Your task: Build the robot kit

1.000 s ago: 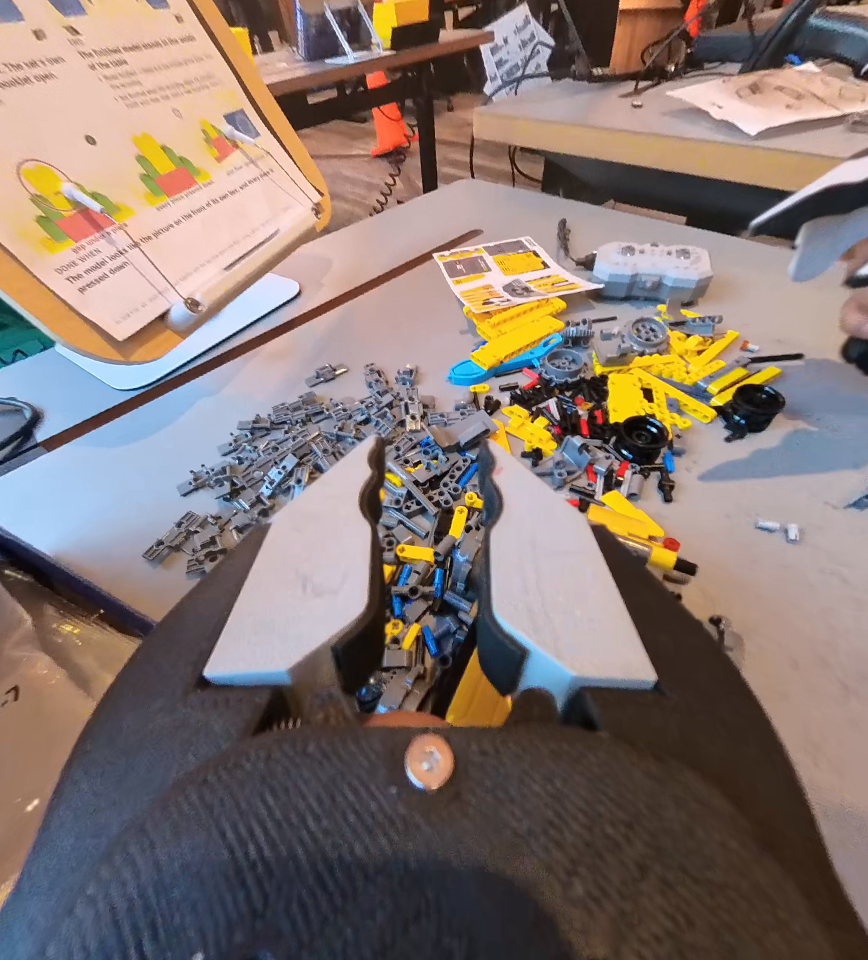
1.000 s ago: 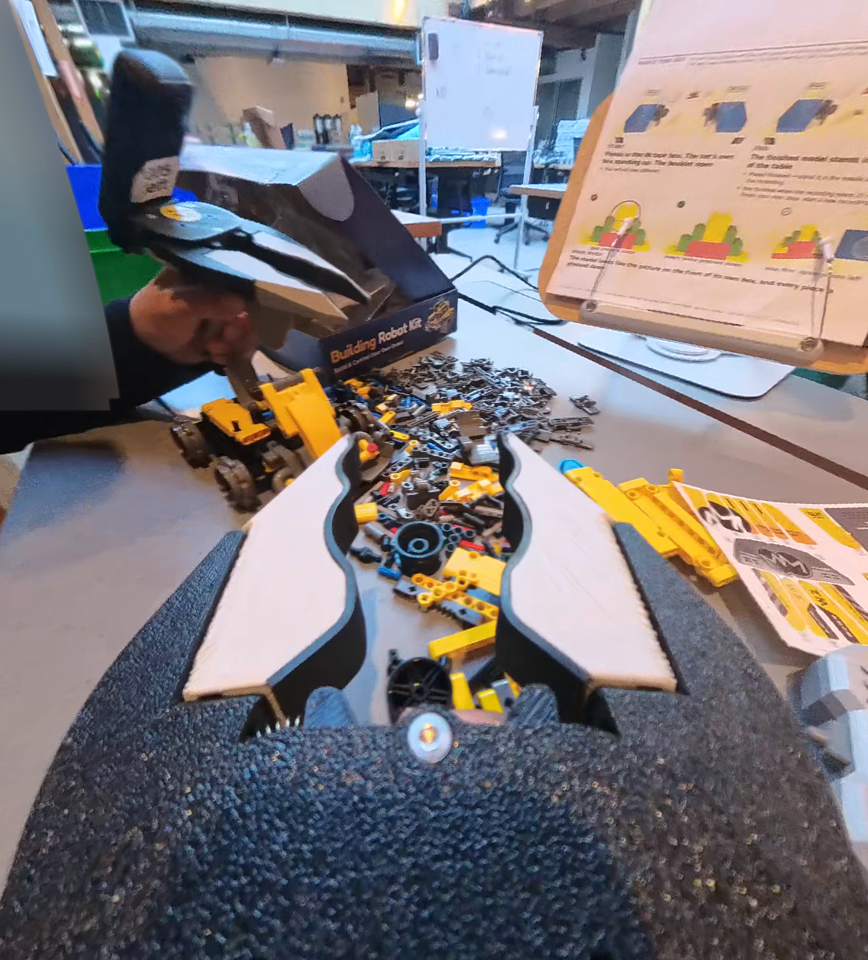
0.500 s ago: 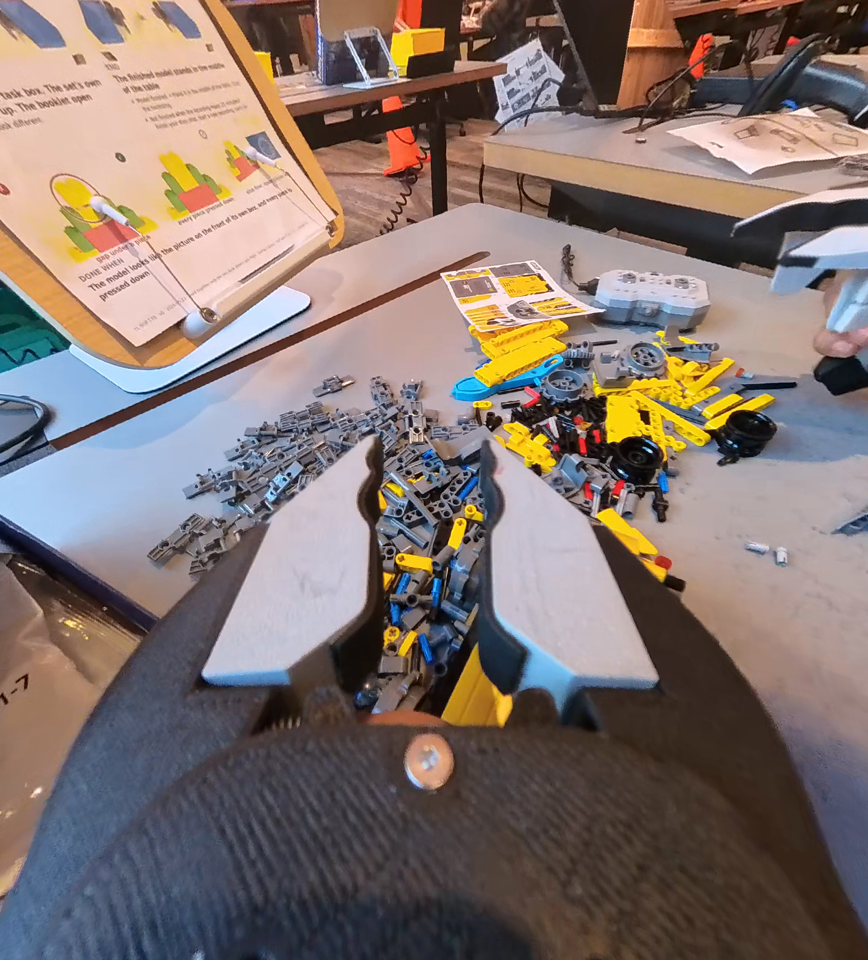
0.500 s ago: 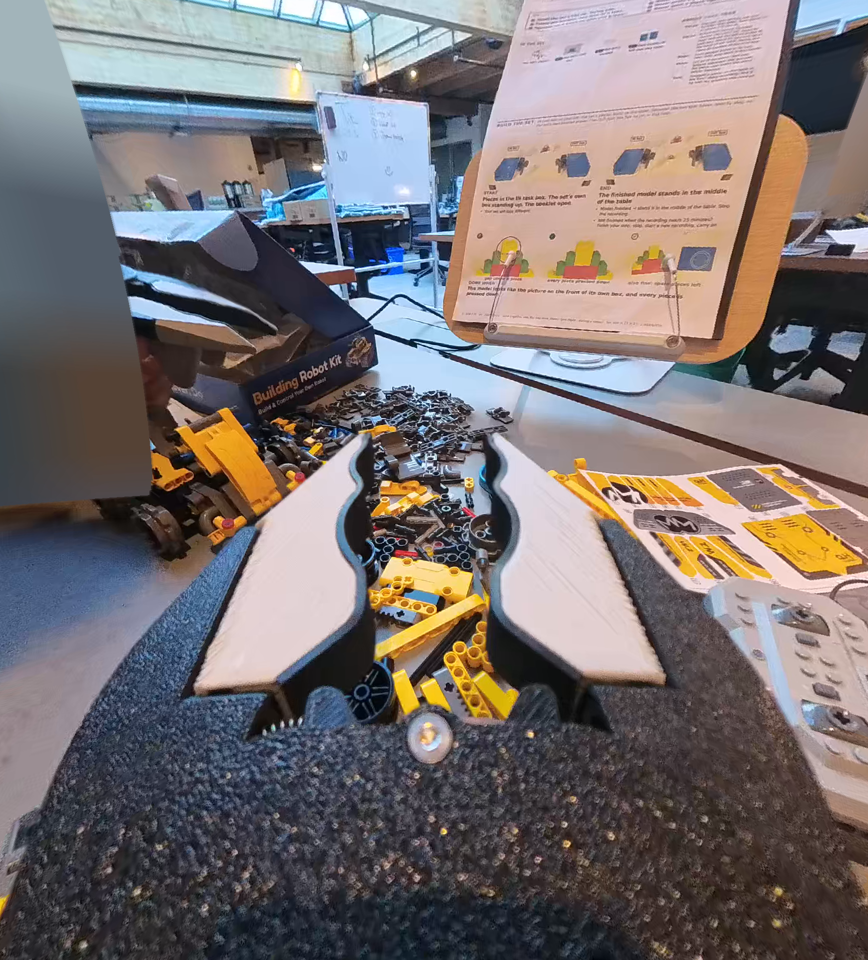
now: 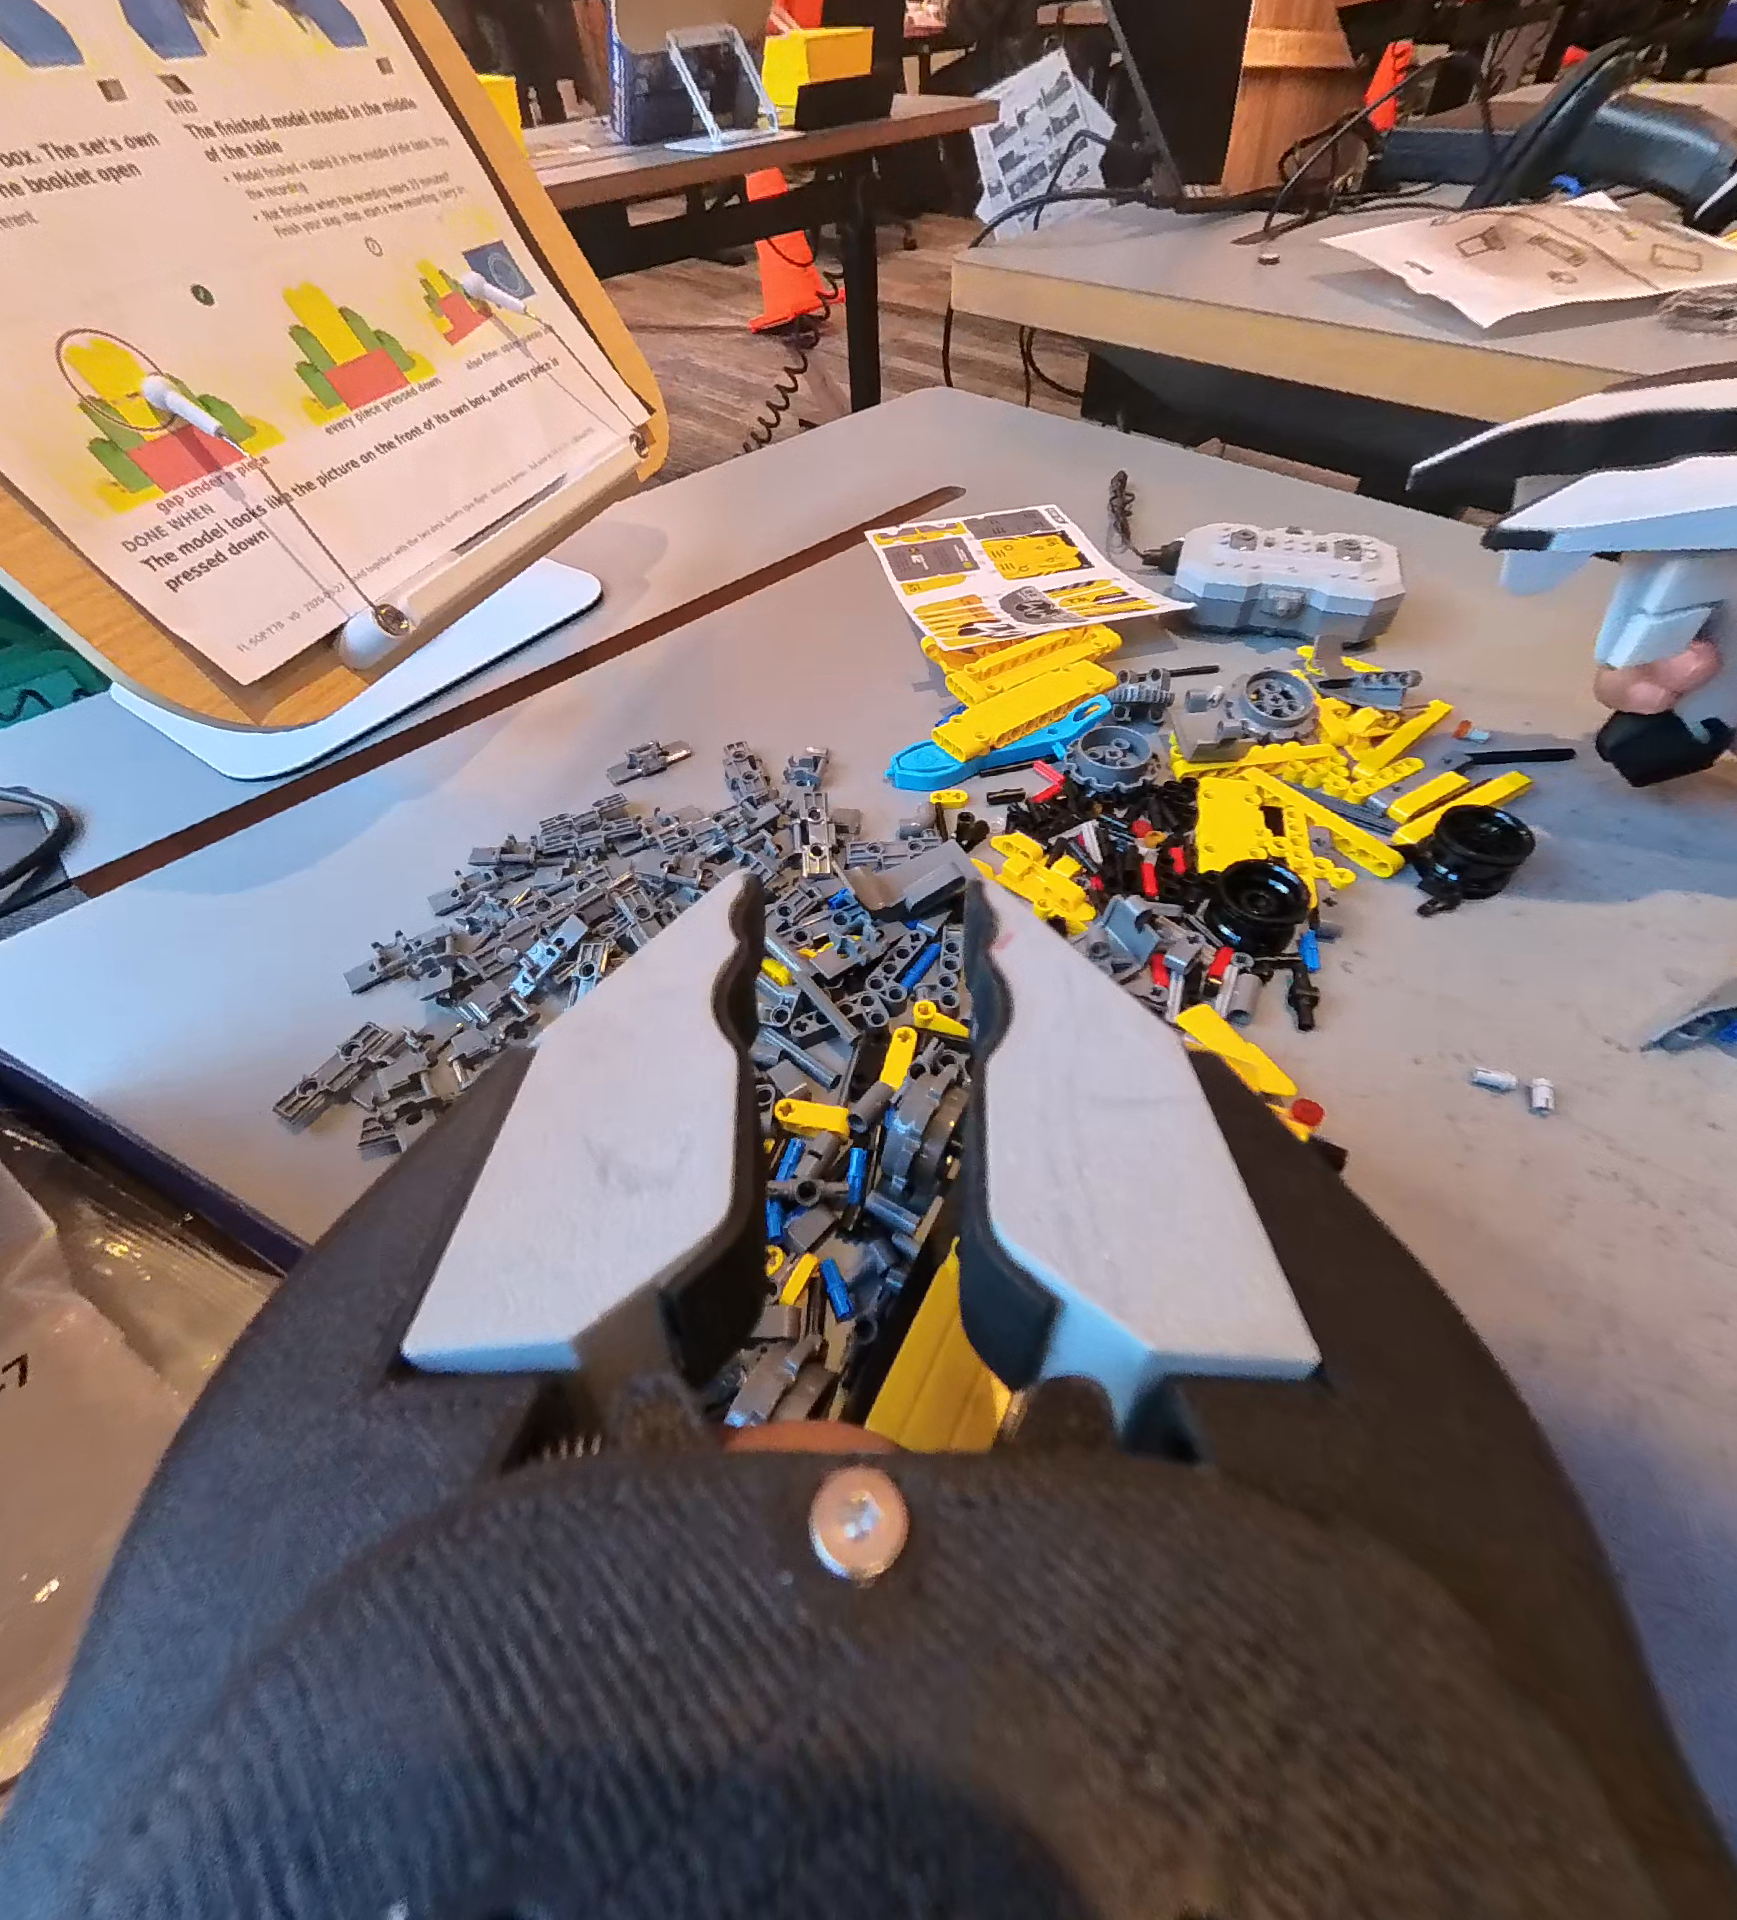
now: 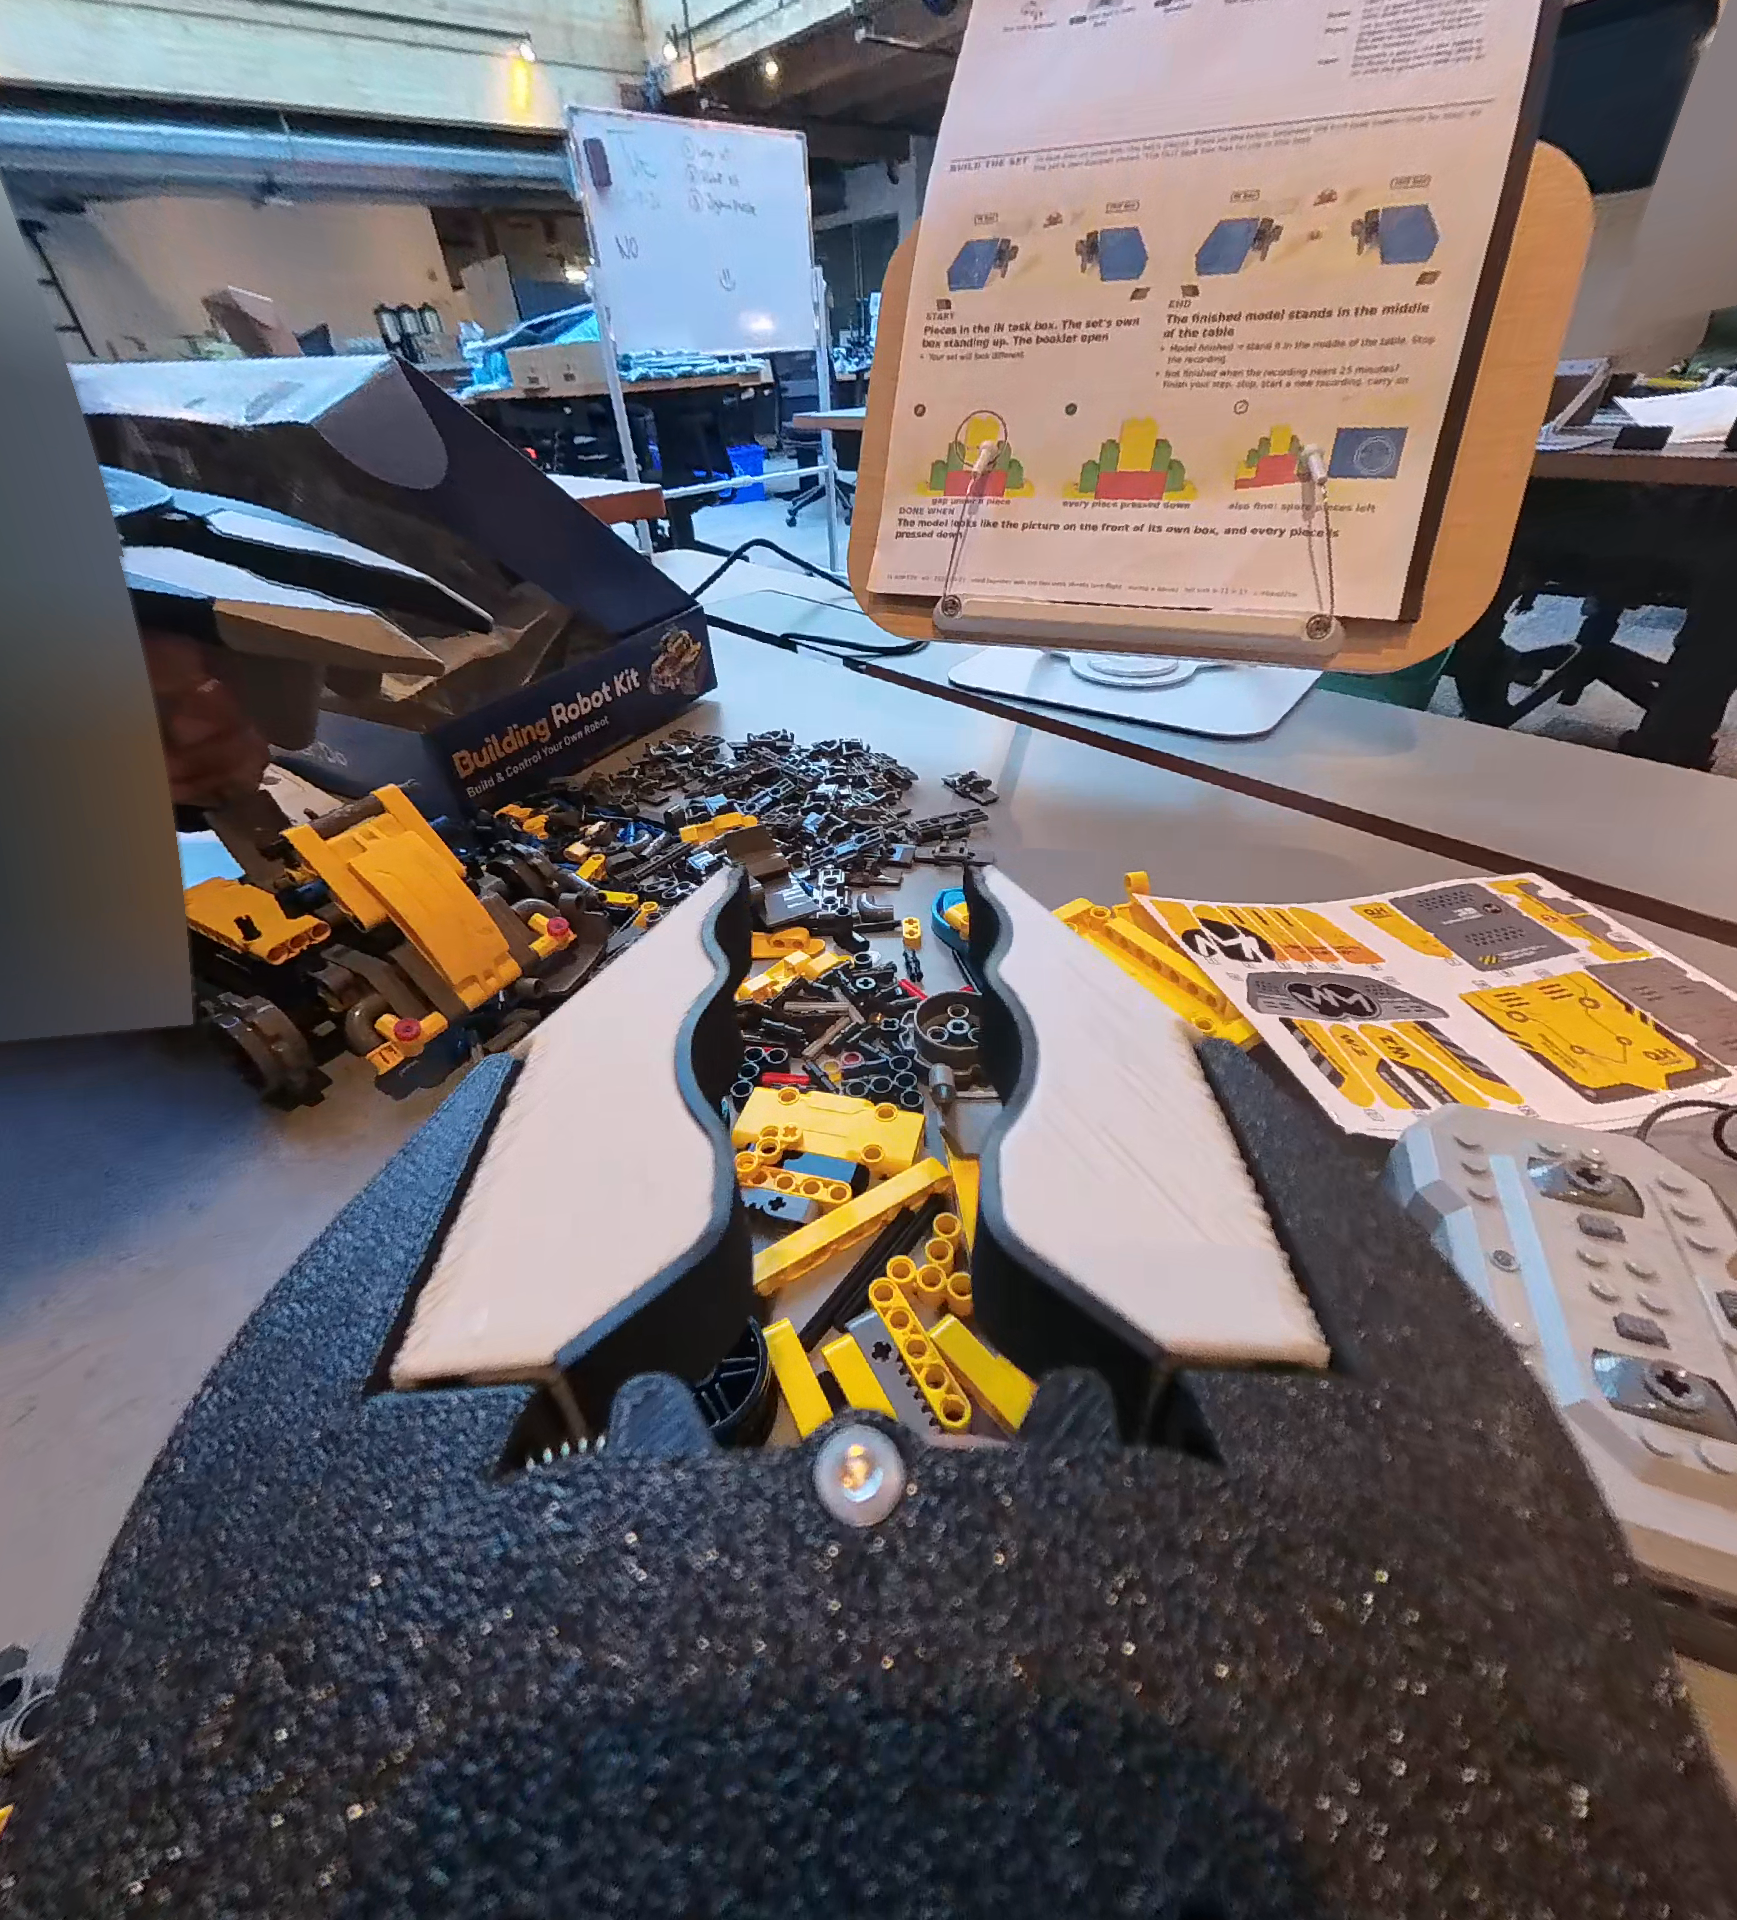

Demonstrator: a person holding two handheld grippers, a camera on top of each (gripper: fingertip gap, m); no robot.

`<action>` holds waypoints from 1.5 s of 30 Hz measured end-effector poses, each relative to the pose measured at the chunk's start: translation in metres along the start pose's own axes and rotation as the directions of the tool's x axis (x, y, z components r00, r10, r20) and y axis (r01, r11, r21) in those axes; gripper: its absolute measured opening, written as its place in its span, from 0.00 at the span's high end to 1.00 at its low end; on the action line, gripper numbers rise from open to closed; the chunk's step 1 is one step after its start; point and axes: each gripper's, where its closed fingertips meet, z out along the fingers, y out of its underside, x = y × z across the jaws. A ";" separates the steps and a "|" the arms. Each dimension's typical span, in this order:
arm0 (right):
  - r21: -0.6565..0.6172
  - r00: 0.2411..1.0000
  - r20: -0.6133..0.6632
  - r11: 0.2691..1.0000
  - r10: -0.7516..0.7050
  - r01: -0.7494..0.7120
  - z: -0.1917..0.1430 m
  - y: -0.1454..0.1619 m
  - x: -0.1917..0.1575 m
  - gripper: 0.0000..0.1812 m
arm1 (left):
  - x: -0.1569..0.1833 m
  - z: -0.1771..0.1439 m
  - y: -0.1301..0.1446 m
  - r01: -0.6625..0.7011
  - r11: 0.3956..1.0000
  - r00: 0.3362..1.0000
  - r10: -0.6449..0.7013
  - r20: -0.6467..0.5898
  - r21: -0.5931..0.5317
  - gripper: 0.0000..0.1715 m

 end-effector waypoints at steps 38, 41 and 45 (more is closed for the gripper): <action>0.034 1.000 0.024 0.999 0.010 -0.010 -0.004 -0.008 -0.009 0.79 | 0.049 -0.036 0.121 -0.423 0.616 0.902 0.219 -0.371 -0.665 0.46; 0.042 0.999 0.036 0.999 0.009 -0.011 -0.005 -0.010 -0.012 0.79 | 0.050 -0.040 0.122 -0.434 0.580 0.898 0.224 -0.377 -0.689 0.47; 0.052 0.999 0.045 0.999 0.005 -0.007 -0.006 -0.012 -0.015 0.79 | 0.062 -0.047 0.118 -0.476 0.557 0.879 0.304 -0.366 -0.680 0.47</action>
